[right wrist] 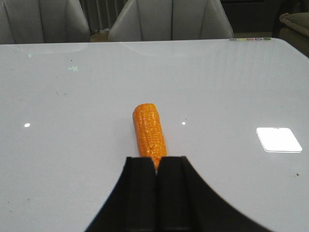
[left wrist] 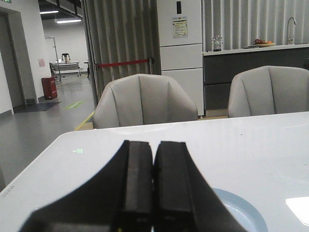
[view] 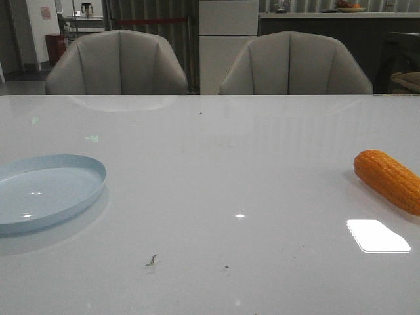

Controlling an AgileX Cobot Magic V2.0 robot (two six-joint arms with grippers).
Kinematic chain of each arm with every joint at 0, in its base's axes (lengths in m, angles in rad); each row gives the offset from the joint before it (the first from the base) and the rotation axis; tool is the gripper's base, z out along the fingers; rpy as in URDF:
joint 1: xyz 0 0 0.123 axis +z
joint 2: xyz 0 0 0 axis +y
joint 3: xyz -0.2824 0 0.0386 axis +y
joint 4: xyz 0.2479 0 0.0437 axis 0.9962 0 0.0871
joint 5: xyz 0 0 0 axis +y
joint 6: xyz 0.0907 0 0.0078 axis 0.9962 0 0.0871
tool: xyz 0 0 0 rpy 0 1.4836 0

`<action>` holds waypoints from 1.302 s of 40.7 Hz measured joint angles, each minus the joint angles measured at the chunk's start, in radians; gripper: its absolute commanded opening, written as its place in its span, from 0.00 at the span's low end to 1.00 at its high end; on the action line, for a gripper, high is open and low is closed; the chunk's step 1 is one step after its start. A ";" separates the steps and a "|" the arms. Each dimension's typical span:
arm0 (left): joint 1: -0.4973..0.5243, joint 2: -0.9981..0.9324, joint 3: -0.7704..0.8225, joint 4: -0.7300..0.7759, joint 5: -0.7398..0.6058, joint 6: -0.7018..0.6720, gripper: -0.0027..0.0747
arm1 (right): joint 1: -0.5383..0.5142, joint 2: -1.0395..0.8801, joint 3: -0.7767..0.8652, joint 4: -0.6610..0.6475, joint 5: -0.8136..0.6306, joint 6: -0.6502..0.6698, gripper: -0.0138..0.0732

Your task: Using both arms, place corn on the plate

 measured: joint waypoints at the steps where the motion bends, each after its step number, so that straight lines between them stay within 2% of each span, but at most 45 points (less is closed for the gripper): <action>1: 0.000 0.000 0.000 0.000 0.000 0.000 0.16 | 0.000 0.000 0.000 0.000 0.000 0.000 0.22; 39: 0.000 0.000 0.000 0.000 0.006 0.000 0.16 | 0.000 0.000 0.000 0.000 -0.003 0.000 0.22; 53: 0.000 0.000 0.000 0.000 0.006 0.000 0.16 | 0.000 0.000 0.000 0.000 -0.136 0.000 0.22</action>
